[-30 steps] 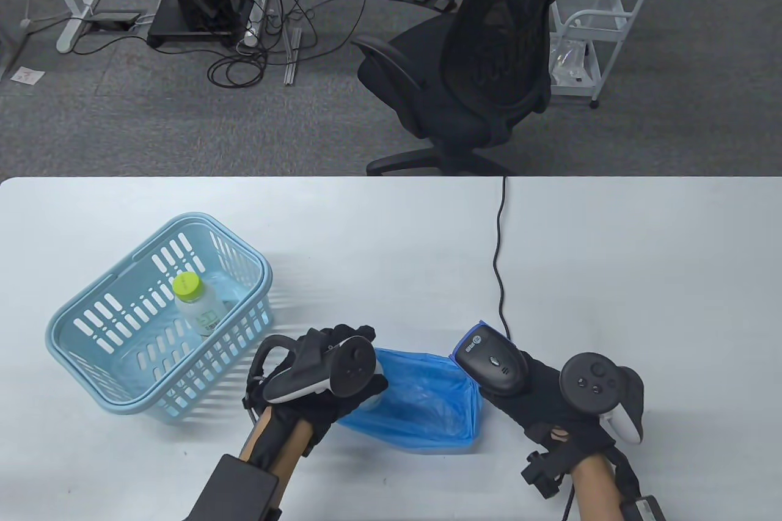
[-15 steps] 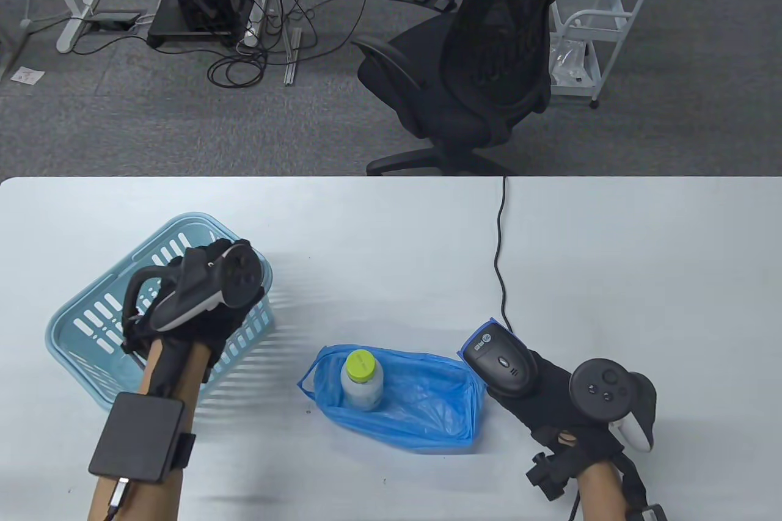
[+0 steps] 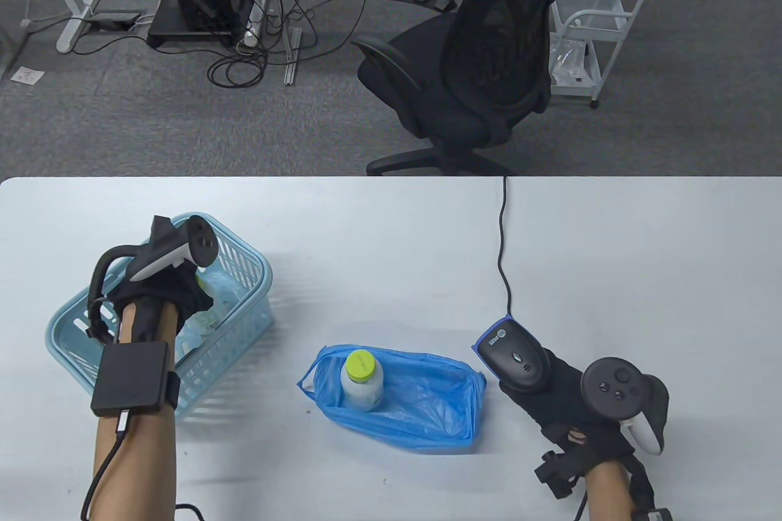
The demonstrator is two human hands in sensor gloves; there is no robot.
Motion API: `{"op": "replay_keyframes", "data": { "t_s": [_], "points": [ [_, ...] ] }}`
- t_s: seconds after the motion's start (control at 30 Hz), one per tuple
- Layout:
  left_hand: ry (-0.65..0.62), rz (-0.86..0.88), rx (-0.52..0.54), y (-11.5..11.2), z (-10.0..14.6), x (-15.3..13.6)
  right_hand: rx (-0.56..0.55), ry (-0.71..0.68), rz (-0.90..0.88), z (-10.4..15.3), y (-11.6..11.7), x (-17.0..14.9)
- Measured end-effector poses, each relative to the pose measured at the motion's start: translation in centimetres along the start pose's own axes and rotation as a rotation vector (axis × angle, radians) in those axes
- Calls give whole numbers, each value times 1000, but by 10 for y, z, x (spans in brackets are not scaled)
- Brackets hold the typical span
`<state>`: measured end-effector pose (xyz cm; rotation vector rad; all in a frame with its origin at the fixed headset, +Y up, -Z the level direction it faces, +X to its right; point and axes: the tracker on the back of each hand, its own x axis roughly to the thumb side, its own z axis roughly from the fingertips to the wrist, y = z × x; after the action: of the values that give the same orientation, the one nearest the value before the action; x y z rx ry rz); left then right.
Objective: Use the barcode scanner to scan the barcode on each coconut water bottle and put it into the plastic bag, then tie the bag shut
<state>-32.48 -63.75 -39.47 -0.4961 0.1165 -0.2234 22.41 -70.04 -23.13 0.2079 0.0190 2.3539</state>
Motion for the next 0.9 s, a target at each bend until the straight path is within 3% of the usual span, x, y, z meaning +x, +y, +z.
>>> {"op": "replay_keyframes", "data": {
  "t_s": [0.23,0.4,0.63,0.9],
  "points": [
    [-16,-36,60,2,3,3,12,0,11,-1,1,0],
    [0,-23,122,18,28,-4,14,-4,8,-1,2,0],
    [-11,13,324,61,93,-6,22,-27,18,-2,4,3],
    [-130,65,643,97,166,26,28,-56,1,-3,6,5]
  ]
}}
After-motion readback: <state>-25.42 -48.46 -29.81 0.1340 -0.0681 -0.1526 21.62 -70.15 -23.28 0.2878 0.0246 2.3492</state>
